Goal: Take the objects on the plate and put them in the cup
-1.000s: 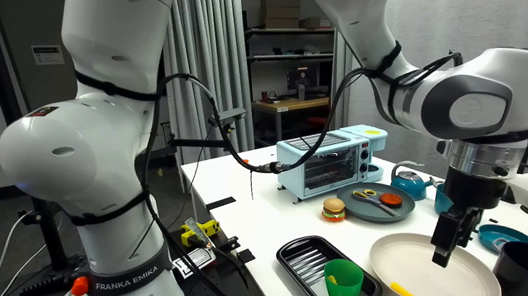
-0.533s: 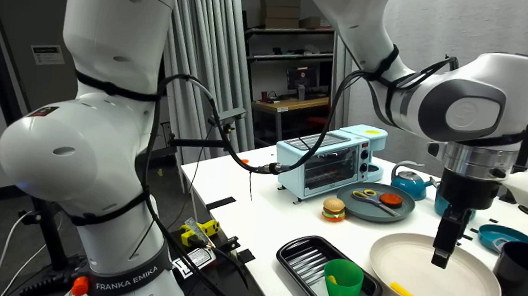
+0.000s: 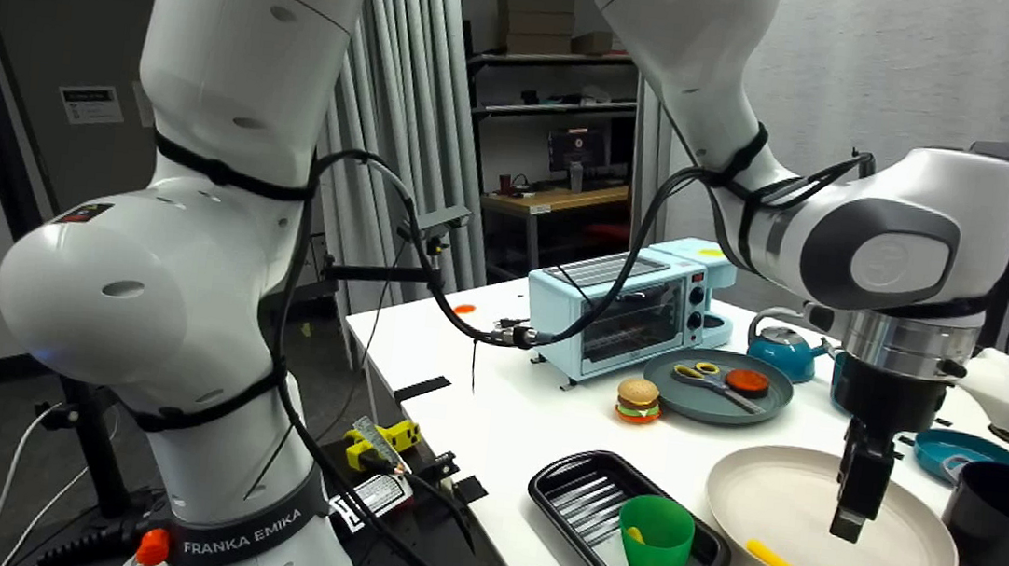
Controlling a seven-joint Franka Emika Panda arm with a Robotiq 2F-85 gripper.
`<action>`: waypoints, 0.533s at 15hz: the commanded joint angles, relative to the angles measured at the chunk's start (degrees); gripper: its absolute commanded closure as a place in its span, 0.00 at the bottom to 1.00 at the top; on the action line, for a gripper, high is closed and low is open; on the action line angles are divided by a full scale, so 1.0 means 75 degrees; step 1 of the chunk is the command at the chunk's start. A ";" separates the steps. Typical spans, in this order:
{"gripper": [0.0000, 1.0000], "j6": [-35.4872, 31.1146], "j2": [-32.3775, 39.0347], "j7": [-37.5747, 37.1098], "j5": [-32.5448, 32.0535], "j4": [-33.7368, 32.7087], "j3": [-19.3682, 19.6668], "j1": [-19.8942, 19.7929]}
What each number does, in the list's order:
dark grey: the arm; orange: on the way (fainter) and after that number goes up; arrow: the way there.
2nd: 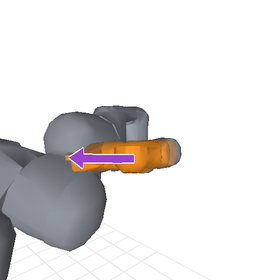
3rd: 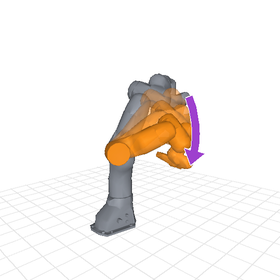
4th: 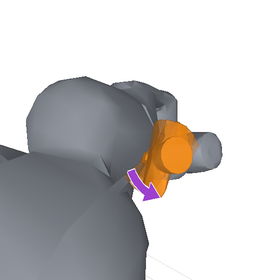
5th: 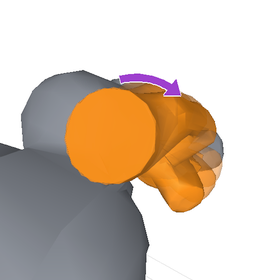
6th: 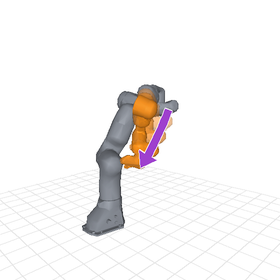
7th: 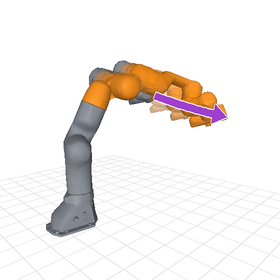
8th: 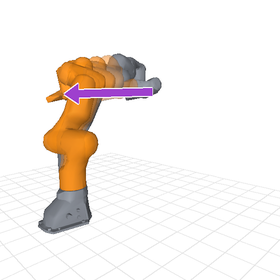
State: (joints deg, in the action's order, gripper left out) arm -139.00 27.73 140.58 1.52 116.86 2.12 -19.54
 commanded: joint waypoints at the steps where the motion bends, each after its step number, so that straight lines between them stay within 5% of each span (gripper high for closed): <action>1: 0.00 -0.0193 0.0404 0.0546 0.0048 -0.0387 -0.0131 -0.0102; 8: 0.00 -0.0445 0.0881 0.1145 -0.0008 -0.0614 -0.0236 -0.0127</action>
State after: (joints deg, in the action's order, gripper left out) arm -140.54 32.28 146.21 1.53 113.75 1.15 -19.55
